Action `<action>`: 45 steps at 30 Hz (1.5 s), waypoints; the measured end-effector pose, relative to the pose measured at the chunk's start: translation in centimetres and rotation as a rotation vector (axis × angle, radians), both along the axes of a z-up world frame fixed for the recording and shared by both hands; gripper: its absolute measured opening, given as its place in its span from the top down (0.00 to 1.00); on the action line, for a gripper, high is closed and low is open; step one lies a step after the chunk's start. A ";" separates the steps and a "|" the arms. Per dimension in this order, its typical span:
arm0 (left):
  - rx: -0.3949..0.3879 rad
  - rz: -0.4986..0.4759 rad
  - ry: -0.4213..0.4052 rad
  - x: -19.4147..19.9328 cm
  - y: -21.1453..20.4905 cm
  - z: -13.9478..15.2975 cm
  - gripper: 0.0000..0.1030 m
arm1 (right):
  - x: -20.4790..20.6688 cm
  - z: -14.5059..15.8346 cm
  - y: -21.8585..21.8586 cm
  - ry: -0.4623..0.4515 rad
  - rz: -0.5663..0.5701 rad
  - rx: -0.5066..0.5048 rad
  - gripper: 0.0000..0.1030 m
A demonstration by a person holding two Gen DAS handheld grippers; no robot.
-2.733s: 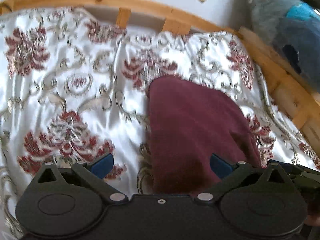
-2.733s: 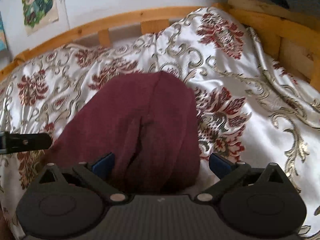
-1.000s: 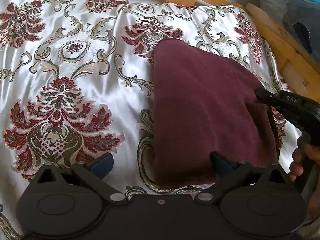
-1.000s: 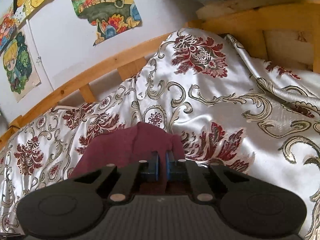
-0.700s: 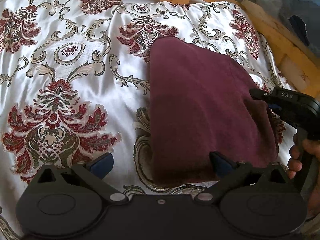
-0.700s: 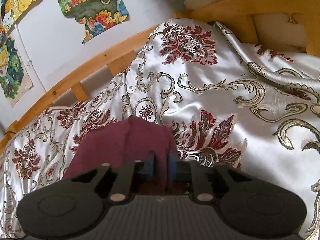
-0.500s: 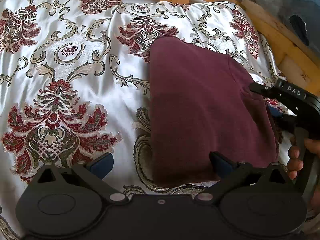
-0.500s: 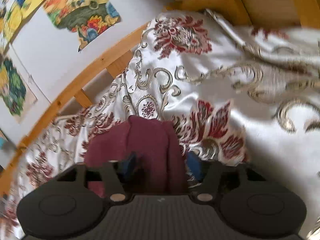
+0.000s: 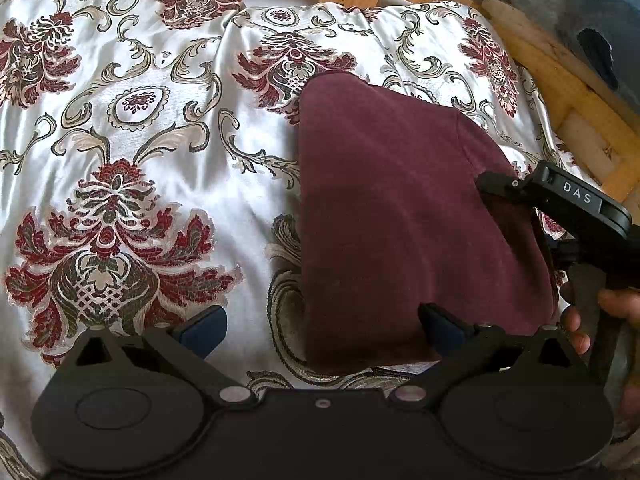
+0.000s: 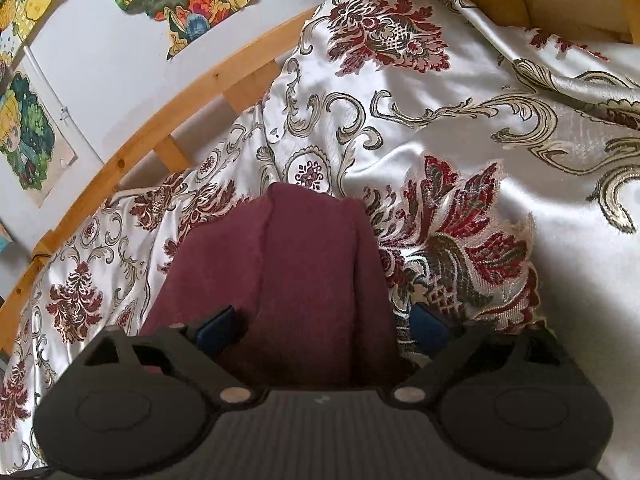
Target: Fold small clothes
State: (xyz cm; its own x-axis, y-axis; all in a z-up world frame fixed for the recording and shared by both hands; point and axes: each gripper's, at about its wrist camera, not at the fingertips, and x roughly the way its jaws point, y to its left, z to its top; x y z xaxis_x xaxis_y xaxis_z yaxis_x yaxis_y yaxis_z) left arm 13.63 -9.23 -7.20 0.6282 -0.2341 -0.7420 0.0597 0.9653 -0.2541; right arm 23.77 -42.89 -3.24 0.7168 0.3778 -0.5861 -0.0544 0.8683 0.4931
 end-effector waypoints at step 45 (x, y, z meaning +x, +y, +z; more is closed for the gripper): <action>-0.471 0.005 0.187 7.9 5.7 -0.9 0.09 | 0.0 -0.4 -0.1 0.014 0.000 -0.016 0.32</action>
State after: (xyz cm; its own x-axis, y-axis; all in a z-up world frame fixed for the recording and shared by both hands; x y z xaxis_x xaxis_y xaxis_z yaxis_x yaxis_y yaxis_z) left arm 21.50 -3.49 -8.13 0.4970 -0.5674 -0.6565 -0.0329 0.7437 -0.6677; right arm 23.72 -42.95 -3.66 0.7081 0.3684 -0.6024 -0.0478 0.8761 0.4797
